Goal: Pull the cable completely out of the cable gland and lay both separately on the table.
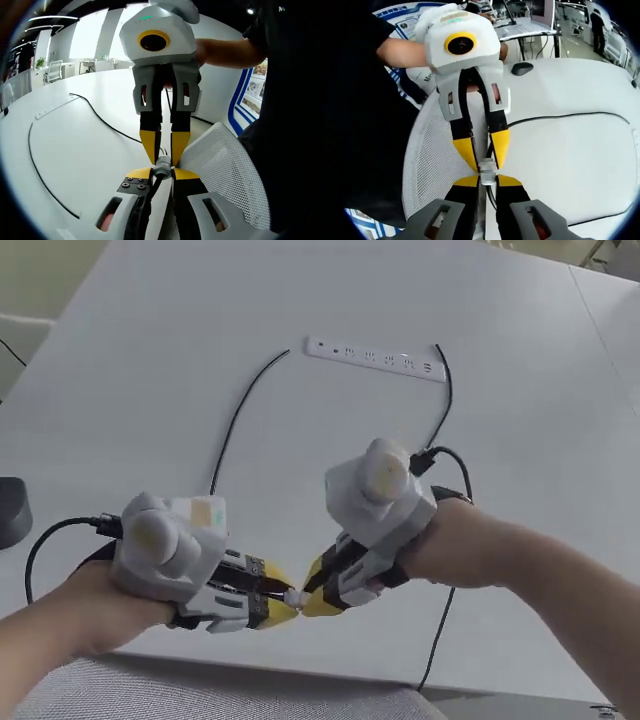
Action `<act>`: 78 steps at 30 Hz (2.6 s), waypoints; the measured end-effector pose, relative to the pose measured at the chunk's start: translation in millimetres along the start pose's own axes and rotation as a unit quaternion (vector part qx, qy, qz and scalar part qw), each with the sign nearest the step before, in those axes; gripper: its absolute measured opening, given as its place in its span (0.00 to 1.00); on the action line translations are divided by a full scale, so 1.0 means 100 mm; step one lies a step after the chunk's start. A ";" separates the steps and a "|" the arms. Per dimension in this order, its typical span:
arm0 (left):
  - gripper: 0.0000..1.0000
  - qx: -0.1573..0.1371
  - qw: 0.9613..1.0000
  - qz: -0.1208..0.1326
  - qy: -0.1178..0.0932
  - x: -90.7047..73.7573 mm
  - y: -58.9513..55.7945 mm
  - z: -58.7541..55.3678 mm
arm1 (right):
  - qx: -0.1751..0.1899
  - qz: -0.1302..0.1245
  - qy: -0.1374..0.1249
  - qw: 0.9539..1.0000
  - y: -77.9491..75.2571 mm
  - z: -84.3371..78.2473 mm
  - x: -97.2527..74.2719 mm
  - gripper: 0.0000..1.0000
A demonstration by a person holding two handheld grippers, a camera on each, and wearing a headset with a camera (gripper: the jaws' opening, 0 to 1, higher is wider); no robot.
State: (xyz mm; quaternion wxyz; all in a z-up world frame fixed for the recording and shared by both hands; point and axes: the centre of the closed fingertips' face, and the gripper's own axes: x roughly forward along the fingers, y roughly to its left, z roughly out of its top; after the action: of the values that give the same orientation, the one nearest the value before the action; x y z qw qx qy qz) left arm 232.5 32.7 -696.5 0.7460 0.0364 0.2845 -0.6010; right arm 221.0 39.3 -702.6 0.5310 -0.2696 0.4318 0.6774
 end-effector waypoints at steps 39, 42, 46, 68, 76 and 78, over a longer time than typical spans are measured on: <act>0.15 -0.115 0.993 -0.012 0.001 -0.07 -0.11 0.04 | -0.107 -0.276 -0.029 0.955 0.04 0.09 -0.07 0.09; 0.15 -0.098 0.995 -0.010 -0.003 -0.07 -0.08 0.06 | -0.073 -0.236 -0.054 0.967 0.06 0.07 -0.09 0.11; 0.15 -0.065 0.998 -0.008 -0.005 -0.07 -0.11 0.07 | 0.019 -0.167 -0.123 0.978 0.08 0.14 -0.23 0.17; 0.15 0.127 0.991 0.007 0.037 -0.03 -0.22 0.06 | 0.102 0.217 -0.070 0.968 0.14 0.06 -0.15 0.20; 0.15 0.155 0.987 0.002 0.044 -0.01 -0.28 0.07 | 0.145 0.289 -0.092 0.942 0.11 0.08 -0.20 0.16; 0.15 0.159 0.986 0.002 0.048 -0.01 -0.27 0.06 | 0.143 0.296 -0.085 0.940 0.14 0.07 -0.19 0.15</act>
State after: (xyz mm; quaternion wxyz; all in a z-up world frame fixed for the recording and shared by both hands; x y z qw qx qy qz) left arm 210.0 23.7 -683.5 0.7174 0.1843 0.2209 -0.6345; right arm 214.3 34.7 -679.2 0.3739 0.0081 0.5380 0.7554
